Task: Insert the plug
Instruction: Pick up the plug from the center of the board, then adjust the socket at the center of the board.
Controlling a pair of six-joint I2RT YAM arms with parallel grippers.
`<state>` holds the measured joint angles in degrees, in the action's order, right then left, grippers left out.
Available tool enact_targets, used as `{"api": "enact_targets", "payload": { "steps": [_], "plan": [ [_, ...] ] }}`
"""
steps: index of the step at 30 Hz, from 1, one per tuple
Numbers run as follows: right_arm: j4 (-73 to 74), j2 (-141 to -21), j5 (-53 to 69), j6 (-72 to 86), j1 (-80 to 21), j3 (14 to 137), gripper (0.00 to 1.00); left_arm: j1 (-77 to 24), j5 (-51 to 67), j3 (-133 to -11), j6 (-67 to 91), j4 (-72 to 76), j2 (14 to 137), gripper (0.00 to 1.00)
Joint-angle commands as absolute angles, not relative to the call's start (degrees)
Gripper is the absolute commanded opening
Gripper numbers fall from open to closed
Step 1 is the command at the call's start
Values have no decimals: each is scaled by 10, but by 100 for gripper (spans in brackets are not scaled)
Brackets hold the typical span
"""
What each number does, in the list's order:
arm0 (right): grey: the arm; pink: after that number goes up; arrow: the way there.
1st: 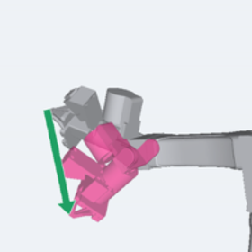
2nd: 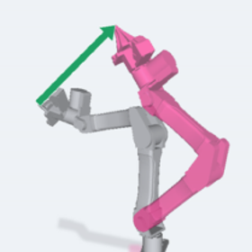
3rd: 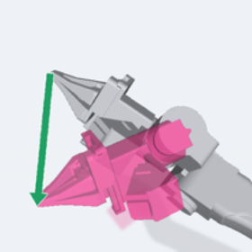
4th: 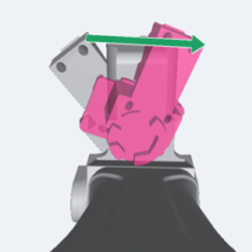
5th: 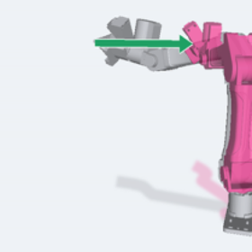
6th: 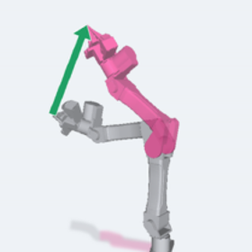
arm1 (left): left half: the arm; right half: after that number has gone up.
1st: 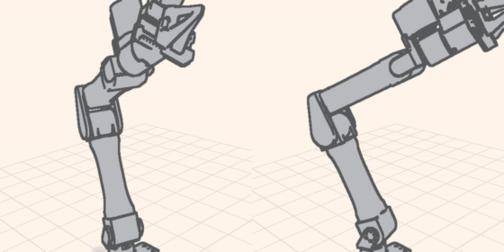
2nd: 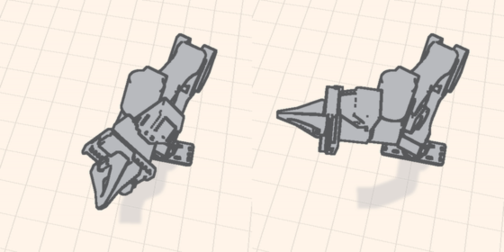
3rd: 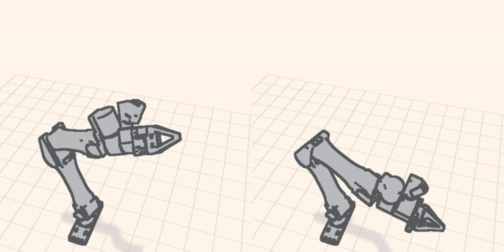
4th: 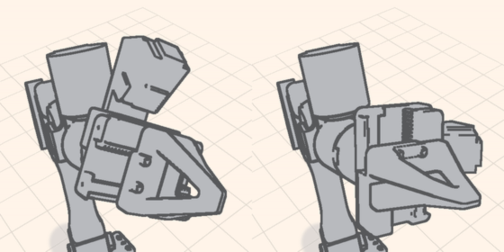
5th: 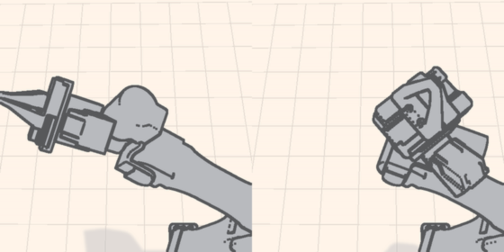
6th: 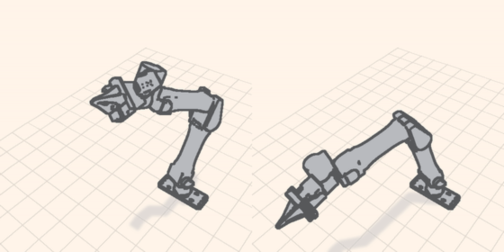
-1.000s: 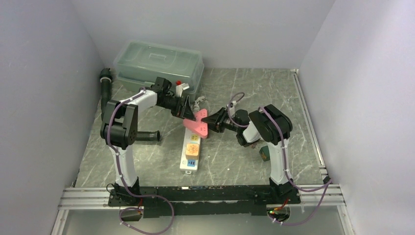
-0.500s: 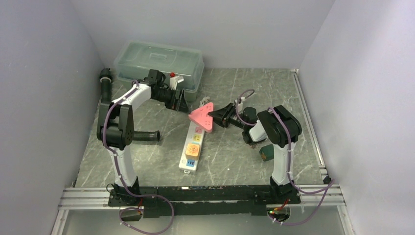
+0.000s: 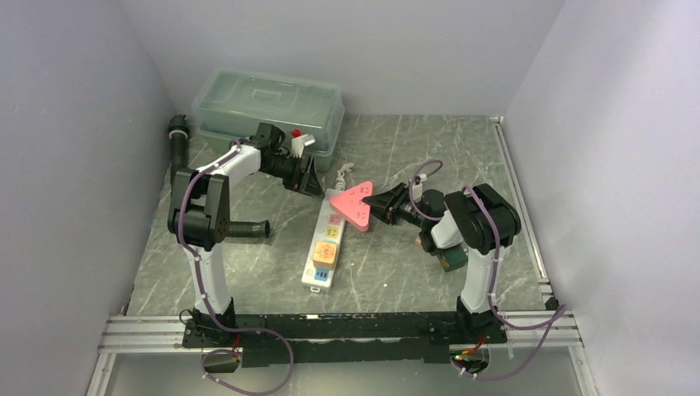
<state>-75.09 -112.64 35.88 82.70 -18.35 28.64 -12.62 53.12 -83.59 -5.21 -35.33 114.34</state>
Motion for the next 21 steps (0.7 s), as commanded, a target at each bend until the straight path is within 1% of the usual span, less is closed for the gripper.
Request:
{"api": "enact_targets", "payload": {
  "steps": [1, 5, 9, 15, 21],
  "plan": [
    [-825, -1130, 347, 830, -179, 287, 3, -131, 561, -840, -25, -330, 1158, 87],
    [-844, -1154, 347, 839, -178, 301, 3, -131, 565, -840, -18, -328, 1166, 88],
    [-840, -1153, 337, 836, -177, 300, 3, -132, 562, -840, -16, -325, 1171, 90],
    [-853, -1160, 329, 843, -175, 304, 2, -141, 549, -835, -15, -316, 1174, 89],
    [-831, -1150, 320, 833, -175, 302, 1, -146, 537, -838, -15, -311, 1178, 89]
  ]
}}
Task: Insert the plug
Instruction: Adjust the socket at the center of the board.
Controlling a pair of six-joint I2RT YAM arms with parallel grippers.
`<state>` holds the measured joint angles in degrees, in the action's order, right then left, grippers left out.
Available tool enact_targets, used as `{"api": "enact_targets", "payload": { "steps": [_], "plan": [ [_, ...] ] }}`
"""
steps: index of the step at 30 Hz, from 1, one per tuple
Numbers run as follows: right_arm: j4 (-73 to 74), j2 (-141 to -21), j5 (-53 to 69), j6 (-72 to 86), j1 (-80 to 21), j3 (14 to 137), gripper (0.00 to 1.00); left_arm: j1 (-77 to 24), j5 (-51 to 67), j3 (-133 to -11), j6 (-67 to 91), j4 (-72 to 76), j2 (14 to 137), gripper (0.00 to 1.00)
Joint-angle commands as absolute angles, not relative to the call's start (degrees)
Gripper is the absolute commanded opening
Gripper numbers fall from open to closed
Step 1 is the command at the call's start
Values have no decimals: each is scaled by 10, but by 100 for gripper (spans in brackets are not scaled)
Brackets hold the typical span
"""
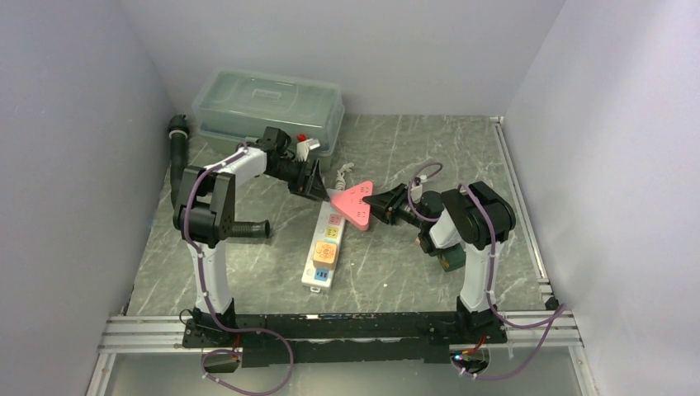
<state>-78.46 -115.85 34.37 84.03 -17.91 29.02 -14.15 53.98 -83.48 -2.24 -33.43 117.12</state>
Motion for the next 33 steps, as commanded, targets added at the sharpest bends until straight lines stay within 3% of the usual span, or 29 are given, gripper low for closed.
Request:
{"api": "enact_targets", "payload": {
  "steps": [1, 12, 21, 33],
  "plan": [
    [-825, -1148, 316, 830, -175, 299, 1, -147, 536, -838, -14, -311, 1179, 88],
    [-814, -1142, 280, 829, -176, 289, 0, -156, 513, -838, -4, -293, 1190, 88],
    [-859, -1115, 307, 838, -176, 271, 0, -156, 590, -795, 85, -229, 1178, 88],
    [-859, -1074, 290, 816, -176, 247, 0, -146, 601, -732, 177, -165, 1140, 89]
  ]
}}
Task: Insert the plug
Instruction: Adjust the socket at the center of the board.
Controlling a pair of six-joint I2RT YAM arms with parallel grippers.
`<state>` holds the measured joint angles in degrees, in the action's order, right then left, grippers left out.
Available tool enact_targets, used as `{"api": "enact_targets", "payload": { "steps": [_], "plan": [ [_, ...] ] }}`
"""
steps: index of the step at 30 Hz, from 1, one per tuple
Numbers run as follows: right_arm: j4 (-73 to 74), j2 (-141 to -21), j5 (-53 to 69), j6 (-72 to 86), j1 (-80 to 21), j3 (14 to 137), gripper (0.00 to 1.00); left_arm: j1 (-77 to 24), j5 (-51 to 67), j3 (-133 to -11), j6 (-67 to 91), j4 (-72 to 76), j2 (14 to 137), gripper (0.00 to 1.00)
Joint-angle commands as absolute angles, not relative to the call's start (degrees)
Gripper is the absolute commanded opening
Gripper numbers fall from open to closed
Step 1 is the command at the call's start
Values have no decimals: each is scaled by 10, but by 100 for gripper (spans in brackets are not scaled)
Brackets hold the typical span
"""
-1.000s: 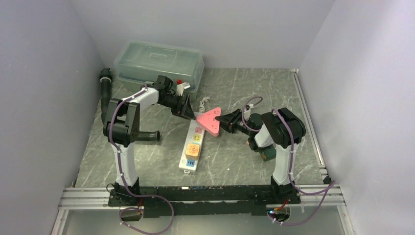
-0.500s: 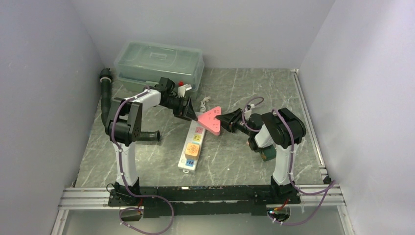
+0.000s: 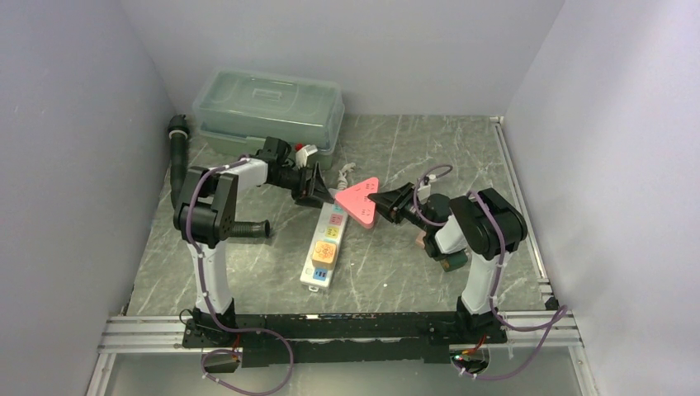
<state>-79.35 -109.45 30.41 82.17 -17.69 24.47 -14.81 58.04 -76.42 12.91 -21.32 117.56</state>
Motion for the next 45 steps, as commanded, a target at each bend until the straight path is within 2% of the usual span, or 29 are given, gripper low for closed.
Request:
{"api": "enact_targets", "payload": {
  "steps": [1, 14, 18, 22, 27, 31, 34, 39, 45],
  "plan": [
    [-874, -1083, 289, 823, -176, 250, 0, -149, 603, -718, 187, -152, 1137, 89],
    [-854, -1088, 275, 797, -169, 228, 0, -158, 643, -601, 377, 30, 1120, 85],
    [-853, -1087, 275, 793, -158, 213, 0, -152, 654, -625, 347, -33, 1113, 85],
    [-855, -1091, 271, 788, -159, 207, 0, -139, 641, -689, 208, -203, 1108, 88],
    [-869, -1104, 268, 793, -158, 200, 0, -132, 586, -828, -158, -519, 1129, 90],
    [-847, -1099, 266, 782, -159, 195, 0, -133, 520, -852, -418, -681, 1135, 86],
    [-835, -1099, 265, 778, -156, 199, 0, -145, 456, -809, -521, -700, 1121, 80],
    [-839, -1107, 271, 782, -141, 199, 0, -209, 376, -736, -558, -642, 1081, 70],
    [-819, -1094, 286, 774, -131, 199, 0, -241, 379, -714, -552, -599, 1074, 60]
  ]
}}
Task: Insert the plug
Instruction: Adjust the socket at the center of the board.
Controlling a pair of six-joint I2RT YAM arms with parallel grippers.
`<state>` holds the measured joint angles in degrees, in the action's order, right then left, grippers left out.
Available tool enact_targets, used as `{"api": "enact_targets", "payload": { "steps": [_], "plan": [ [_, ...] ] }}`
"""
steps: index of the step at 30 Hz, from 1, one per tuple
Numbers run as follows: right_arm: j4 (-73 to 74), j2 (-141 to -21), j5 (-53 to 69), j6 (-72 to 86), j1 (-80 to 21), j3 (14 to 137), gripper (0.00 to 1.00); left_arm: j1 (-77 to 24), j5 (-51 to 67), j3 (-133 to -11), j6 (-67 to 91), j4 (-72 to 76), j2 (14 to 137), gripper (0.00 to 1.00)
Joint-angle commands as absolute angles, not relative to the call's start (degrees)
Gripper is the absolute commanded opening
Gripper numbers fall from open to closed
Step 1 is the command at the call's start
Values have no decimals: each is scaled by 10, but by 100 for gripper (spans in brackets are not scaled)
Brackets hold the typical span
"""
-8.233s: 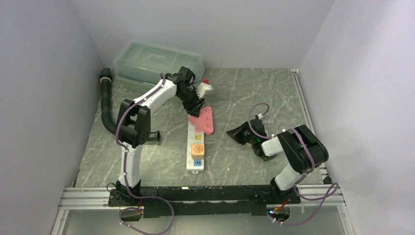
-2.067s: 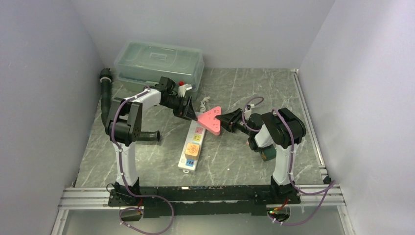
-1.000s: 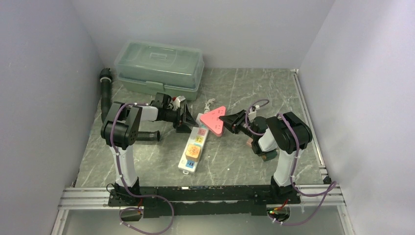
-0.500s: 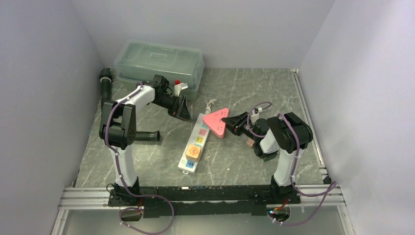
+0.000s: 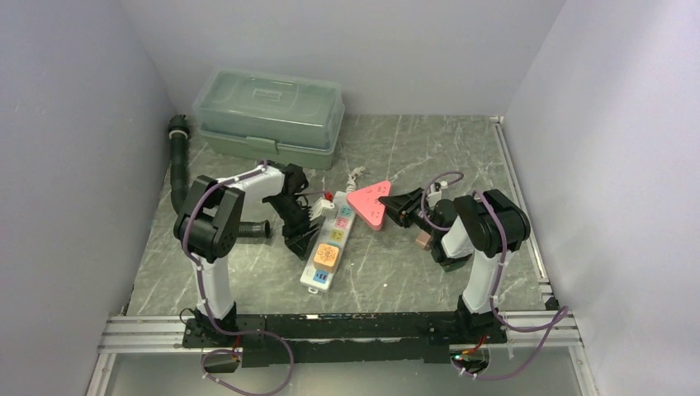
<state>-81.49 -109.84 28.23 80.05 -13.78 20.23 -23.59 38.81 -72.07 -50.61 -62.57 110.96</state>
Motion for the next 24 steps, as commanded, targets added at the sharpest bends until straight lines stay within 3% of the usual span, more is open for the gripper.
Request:
{"api": "enact_targets", "payload": {
  "steps": [1, 5, 12, 24],
  "plan": [
    [-814, -1093, 290, 772, -131, 201, 0, -246, 383, -700, -553, -588, 1066, 58],
    [-815, -1104, 300, 773, -129, 209, 0, -265, 384, -686, -503, -557, 1076, 48],
    [-865, -1129, 331, 792, -98, 210, 0, -307, 403, -743, -375, -533, 1117, 44],
    [-778, -1064, 394, 723, -85, 232, 0, -335, 441, -755, -255, -553, 1103, 45]
  ]
}}
